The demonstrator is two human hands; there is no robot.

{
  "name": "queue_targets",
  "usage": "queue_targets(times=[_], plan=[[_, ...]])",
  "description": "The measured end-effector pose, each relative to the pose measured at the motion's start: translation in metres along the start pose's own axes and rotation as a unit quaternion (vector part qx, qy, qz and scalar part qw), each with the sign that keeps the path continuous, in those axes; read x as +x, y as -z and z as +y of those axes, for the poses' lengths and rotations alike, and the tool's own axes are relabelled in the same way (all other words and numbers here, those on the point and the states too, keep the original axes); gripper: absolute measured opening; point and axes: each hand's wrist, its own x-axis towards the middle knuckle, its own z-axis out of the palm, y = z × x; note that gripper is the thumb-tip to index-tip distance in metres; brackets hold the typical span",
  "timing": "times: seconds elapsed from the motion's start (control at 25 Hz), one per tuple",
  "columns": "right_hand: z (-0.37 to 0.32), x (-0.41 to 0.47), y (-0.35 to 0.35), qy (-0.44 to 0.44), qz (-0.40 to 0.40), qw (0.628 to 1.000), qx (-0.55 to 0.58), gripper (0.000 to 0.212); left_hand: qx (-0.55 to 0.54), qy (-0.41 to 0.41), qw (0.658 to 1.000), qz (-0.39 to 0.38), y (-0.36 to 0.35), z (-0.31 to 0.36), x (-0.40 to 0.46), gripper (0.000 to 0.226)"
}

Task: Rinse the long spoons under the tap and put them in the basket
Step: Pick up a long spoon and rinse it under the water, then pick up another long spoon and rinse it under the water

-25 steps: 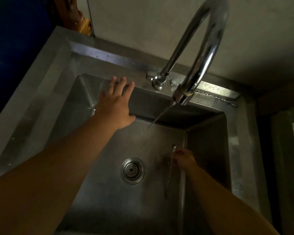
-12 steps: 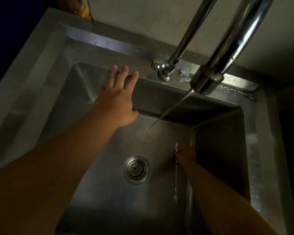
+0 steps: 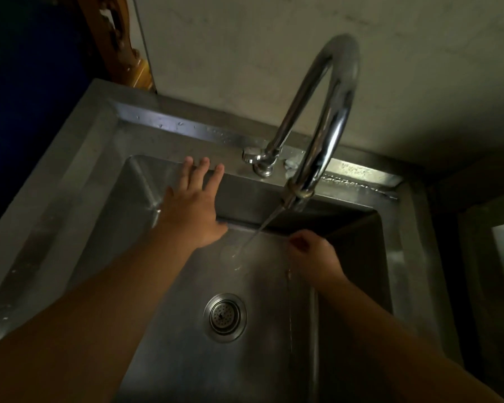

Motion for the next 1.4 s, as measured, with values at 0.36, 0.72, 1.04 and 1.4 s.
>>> queue_targets(times=[0.36, 0.72, 1.04, 1.4], plan=[[-0.063, 0.061, 0.13, 0.154, 0.108, 0.955, -0.229, 0.032, 0.007, 0.009, 1.0, -0.029, 0.011, 0.004, -0.001, 0.12], [-0.05, 0.089, 0.131, 0.137, 0.061, 0.927, -0.345, 0.026, -0.005, 0.02, 0.998, -0.061, 0.017, 0.006, 0.001, 0.124], [-0.059, 0.062, 0.142, 0.166, 0.142, 0.943, -0.252, 0.015, -0.025, 0.022, 0.997, -0.064, 0.017, 0.004, 0.0, 0.124], [-0.062, -0.064, 0.069, 0.056, 0.049, 0.995, 0.07, 0.01, -0.083, 0.026, 0.994, -0.063, 0.027, 0.01, -0.005, 0.106]])
